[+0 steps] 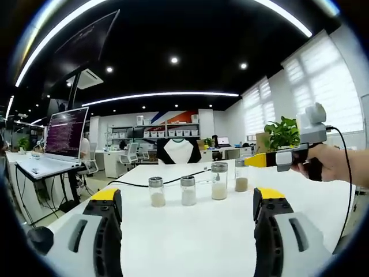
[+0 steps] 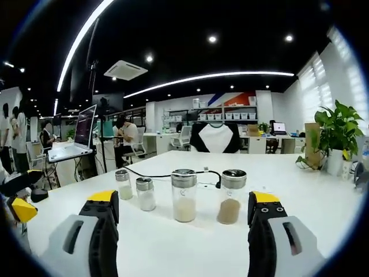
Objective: Rotate the seasoning bottle until the label or dispensing opening points toward the visible target arrow and the bottle remains upright within the marked orientation range
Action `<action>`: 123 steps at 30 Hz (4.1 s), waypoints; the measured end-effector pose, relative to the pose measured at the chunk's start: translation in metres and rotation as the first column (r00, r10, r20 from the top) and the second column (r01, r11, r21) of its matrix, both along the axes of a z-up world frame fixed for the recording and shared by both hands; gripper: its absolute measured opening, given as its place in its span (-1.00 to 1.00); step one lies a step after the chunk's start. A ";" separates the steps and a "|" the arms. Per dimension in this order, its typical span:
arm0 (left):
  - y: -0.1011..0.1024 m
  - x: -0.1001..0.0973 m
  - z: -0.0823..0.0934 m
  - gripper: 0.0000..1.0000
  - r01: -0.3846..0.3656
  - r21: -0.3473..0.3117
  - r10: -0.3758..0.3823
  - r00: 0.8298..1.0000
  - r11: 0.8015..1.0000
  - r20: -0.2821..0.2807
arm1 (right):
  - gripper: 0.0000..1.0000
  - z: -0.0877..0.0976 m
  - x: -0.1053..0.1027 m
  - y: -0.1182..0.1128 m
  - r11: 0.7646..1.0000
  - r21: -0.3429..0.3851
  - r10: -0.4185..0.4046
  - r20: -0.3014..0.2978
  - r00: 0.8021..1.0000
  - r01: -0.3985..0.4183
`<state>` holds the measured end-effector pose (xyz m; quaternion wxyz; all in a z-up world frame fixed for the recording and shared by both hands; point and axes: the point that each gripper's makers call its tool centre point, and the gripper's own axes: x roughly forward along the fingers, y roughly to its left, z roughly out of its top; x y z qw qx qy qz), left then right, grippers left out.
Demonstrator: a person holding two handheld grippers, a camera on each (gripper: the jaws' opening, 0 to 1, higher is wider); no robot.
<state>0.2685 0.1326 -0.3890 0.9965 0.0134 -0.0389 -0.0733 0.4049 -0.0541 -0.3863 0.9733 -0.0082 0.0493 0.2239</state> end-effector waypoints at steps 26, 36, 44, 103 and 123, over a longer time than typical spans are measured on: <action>-0.005 0.000 0.000 0.99 0.012 -0.003 -0.012 1.000 1.000 -0.007 | 0.75 -0.034 0.076 0.042 0.998 -0.055 0.009 -0.048 0.999 -0.011; 0.004 -0.002 0.000 0.99 -0.008 -0.010 0.008 1.000 1.000 -0.009 | 0.48 -0.043 0.098 0.051 0.996 -0.078 0.035 -0.053 0.998 -0.039; 0.003 -0.004 -0.001 0.99 -0.006 -0.008 0.006 1.000 1.000 -0.010 | 0.24 -0.060 0.112 0.048 0.996 -0.085 0.011 -0.083 0.996 -0.018; -0.011 0.002 -0.004 0.91 0.033 -0.003 -0.033 0.999 0.999 -0.021 | -0.22 -0.080 0.112 0.040 0.992 -0.112 0.035 -0.152 0.988 -0.052; -0.017 0.003 -0.005 0.96 0.061 -0.001 -0.061 0.997 0.998 -0.036 | -0.22 -0.082 0.065 0.033 0.992 -0.112 0.033 -0.164 0.986 -0.052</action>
